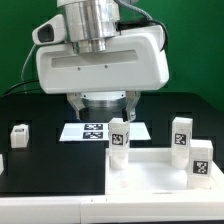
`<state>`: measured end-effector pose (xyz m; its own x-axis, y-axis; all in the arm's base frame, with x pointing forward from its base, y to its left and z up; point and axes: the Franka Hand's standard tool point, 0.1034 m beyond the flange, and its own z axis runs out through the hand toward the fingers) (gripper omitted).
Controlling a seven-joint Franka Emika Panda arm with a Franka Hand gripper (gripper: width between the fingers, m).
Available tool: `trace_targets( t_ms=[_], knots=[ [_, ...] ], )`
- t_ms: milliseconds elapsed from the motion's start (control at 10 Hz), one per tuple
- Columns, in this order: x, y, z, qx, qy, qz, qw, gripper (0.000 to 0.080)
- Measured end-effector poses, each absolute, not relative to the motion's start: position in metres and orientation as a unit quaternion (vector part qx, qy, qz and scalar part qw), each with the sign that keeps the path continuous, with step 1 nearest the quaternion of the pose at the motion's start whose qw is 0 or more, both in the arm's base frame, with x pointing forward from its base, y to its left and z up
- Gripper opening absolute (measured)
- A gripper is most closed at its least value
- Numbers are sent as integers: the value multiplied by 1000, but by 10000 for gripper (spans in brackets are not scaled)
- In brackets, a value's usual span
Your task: Assemble square table
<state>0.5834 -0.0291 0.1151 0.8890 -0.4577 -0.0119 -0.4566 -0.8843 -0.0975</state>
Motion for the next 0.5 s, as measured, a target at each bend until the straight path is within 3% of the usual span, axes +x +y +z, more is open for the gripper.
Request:
trace_targets(
  t_ms=[500],
  knots=[
    [586,-33,116,-988,149,-16,42,648]
  ],
)
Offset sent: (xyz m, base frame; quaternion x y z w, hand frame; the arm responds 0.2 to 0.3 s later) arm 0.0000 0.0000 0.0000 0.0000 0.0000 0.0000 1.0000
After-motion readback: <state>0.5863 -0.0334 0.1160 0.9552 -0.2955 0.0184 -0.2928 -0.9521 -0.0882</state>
